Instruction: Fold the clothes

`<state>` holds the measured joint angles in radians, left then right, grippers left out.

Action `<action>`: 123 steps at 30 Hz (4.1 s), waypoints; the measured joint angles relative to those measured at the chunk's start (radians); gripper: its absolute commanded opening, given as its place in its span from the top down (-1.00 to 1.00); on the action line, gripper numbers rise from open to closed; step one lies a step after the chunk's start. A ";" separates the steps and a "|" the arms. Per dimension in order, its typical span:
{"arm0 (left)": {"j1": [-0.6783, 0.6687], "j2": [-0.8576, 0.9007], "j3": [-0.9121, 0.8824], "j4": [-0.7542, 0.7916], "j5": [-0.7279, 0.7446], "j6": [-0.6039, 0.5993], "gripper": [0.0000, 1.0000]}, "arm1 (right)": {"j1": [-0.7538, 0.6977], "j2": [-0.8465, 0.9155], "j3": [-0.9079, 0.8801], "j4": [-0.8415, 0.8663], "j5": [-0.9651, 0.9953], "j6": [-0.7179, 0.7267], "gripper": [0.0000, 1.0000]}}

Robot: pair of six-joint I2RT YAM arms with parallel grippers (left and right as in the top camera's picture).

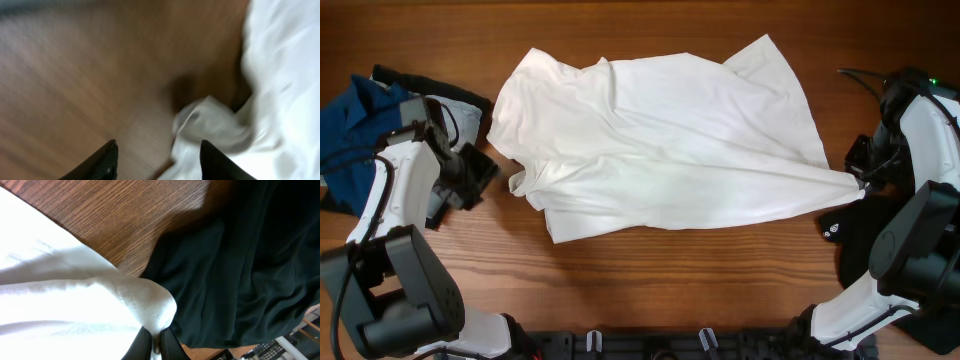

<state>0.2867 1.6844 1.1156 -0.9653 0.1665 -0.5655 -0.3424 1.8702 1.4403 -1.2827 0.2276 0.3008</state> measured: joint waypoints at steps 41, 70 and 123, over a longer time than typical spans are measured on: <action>-0.425 0.001 -0.294 -0.074 0.228 0.040 0.19 | 0.000 0.000 0.000 0.008 -0.010 -0.010 0.91; -0.163 -0.301 -0.014 -0.183 0.127 0.209 0.92 | -0.001 -0.070 0.018 0.071 -0.296 -0.149 0.91; -1.073 0.466 0.439 -0.021 0.262 -0.187 -0.36 | -0.001 -0.471 0.199 0.208 -0.290 -0.171 0.91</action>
<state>-0.7860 2.1502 1.5547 -0.9859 0.4290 -0.7525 -0.3435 1.3991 1.6390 -1.0744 -0.0620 0.1295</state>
